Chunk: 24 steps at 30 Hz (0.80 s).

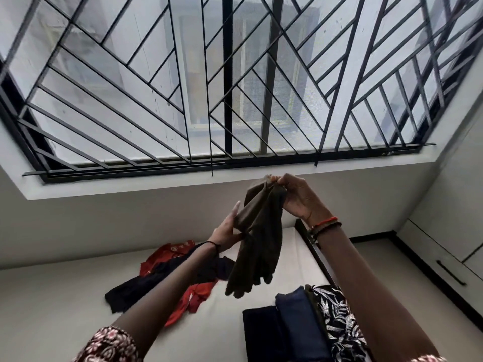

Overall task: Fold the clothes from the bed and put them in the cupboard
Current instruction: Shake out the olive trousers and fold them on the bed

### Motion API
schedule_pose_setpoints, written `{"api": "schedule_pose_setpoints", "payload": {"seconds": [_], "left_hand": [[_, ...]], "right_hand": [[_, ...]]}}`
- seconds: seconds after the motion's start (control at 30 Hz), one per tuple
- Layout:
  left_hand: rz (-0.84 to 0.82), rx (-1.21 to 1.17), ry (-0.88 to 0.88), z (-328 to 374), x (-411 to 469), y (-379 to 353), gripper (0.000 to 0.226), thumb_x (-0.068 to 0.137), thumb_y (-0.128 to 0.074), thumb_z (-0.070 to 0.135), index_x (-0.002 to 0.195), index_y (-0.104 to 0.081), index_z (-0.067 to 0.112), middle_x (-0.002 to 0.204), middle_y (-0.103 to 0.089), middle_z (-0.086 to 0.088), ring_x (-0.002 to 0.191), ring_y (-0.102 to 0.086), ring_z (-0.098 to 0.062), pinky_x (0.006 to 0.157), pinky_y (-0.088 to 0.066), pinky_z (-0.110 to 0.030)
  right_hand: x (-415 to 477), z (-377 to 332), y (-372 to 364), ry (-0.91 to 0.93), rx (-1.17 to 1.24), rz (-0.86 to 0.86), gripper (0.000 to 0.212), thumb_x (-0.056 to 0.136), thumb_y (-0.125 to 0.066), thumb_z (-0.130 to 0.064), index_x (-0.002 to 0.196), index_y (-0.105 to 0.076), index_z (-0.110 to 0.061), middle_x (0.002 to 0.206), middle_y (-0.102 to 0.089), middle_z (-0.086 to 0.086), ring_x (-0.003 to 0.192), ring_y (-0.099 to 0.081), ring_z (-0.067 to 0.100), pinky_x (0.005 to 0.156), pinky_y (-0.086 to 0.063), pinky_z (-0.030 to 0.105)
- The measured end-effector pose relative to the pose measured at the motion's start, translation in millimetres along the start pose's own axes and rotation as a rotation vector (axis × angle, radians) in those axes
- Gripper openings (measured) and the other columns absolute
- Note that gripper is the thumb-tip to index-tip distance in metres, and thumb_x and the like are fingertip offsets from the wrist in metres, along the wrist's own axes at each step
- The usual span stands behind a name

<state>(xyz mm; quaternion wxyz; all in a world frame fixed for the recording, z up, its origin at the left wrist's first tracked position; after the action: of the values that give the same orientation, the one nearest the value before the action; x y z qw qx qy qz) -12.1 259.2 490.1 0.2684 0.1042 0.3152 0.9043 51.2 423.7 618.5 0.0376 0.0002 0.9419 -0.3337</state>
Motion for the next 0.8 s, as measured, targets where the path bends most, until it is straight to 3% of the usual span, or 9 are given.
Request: {"api": "schedule_pose_setpoints", "payload": {"seconds": [0.07, 0.13, 0.2, 0.27, 0.37, 0.43, 0.57, 0.67, 0.8], "left_hand": [[0.004, 0.119, -0.009, 3, 9, 4, 0.055, 0.083, -0.065, 0.021, 0.134, -0.047, 0.023, 0.122, -0.061, -0.008, 0.111, -0.059, -0.026, 0.095, -0.047, -0.045], [-0.005, 0.242, -0.008, 4, 17, 9, 0.024, 0.085, -0.055, 0.021, 0.107, -0.065, 0.019, 0.105, -0.069, -0.01, 0.1, -0.063, -0.029, 0.084, -0.05, -0.046], [0.005, 0.245, 0.012, 5, 22, 19, 0.025, 0.082, -0.051, 0.013, 0.098, -0.07, 0.017, 0.099, -0.071, -0.008, 0.098, -0.064, -0.026, 0.084, -0.05, -0.044], [0.041, 0.175, -0.002, 8, 27, 35, 0.026, 0.085, -0.054, 0.002, 0.102, -0.072, 0.009, 0.102, -0.071, -0.009, 0.1, -0.064, -0.019, 0.088, -0.05, -0.038], [0.142, -0.078, -0.084, 28, 27, 69, 0.026, 0.091, -0.049, -0.007, 0.11, -0.065, -0.001, 0.101, -0.066, -0.009, 0.087, -0.061, -0.002, 0.081, -0.046, -0.022], [0.157, -0.332, -0.039, 44, 25, 88, 0.029, 0.095, -0.041, -0.005, 0.116, -0.058, 0.007, 0.095, -0.063, 0.0, 0.072, -0.059, 0.01, 0.073, -0.045, -0.011], [0.037, -0.55, -0.047, 71, 31, 103, 0.026, 0.101, -0.037, 0.01, 0.105, -0.062, 0.017, 0.081, -0.071, 0.013, 0.073, -0.065, 0.003, 0.071, -0.052, -0.017], [0.033, -0.591, -0.05, 87, 38, 101, 0.028, 0.102, -0.037, 0.013, 0.098, -0.064, 0.019, 0.075, -0.071, 0.012, 0.071, -0.064, -0.002, 0.07, -0.051, -0.021], [0.029, -0.689, -0.105, 114, 44, 101, 0.027, 0.101, -0.037, 0.011, 0.093, -0.062, 0.015, 0.067, -0.07, 0.012, 0.063, -0.062, 0.001, 0.063, -0.05, -0.012]], "right_hand": [[-5, -4, -5, 0.017, -0.009, -0.016, 0.041, 0.082, -0.037, 0.001, 0.054, -0.067, -0.009, 0.063, -0.06, -0.001, 0.061, -0.06, 0.01, 0.068, -0.052, 0.019], [-10, -9, -7, 0.031, -0.039, -0.037, 0.043, 0.082, -0.037, 0.0, 0.052, -0.066, -0.011, 0.061, -0.059, -0.002, 0.061, -0.058, 0.009, 0.069, -0.049, 0.018], [-13, -12, -1, 0.037, -0.062, -0.035, 0.032, 0.074, -0.042, -0.003, 0.053, -0.066, -0.011, 0.063, -0.059, -0.002, 0.063, -0.057, 0.01, 0.07, -0.048, 0.019], [-17, -12, 14, 0.046, -0.088, 0.003, 0.035, 0.076, -0.04, -0.001, 0.053, -0.066, -0.01, 0.063, -0.06, -0.001, 0.062, -0.058, 0.01, 0.067, -0.05, 0.019], [-23, -10, 42, 0.047, -0.164, 0.074, 0.048, 0.087, -0.031, 0.001, 0.054, -0.065, -0.01, 0.063, -0.061, 0.0, 0.06, -0.058, 0.01, 0.062, -0.051, 0.018], [-26, -5, 59, 0.03, -0.231, 0.147, 0.041, 0.088, -0.033, 0.002, 0.06, -0.061, -0.008, 0.067, -0.062, 0.002, 0.057, -0.055, 0.009, 0.058, -0.047, 0.018], [-25, 13, 77, -0.005, -0.35, 0.201, 0.029, 0.09, -0.042, 0.007, 0.071, -0.063, 0.003, 0.072, -0.068, 0.008, 0.051, -0.053, 0.006, 0.047, -0.044, 0.014], [-23, 27, 70, -0.059, -0.524, 0.092, 0.025, 0.092, -0.043, 0.006, 0.082, -0.067, 0.007, 0.072, -0.069, 0.004, 0.055, -0.054, 0.005, 0.057, -0.048, 0.015], [-14, 23, 57, -0.043, -0.774, 0.01, 0.021, 0.09, -0.057, -0.001, 0.109, -0.062, -0.01, 0.082, -0.06, 0.004, 0.068, -0.058, 0.009, 0.071, -0.053, 0.026]]}}
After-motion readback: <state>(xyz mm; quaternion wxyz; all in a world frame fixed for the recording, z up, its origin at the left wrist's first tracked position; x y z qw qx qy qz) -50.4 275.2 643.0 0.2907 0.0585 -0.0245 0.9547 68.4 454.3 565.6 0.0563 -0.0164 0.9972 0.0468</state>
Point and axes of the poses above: each hand's wrist, its own x-axis towards the middle knuckle, its own y-axis out of the back of the hand, z = x × y, the point moved 4 cm from there along x, towards the middle knuckle
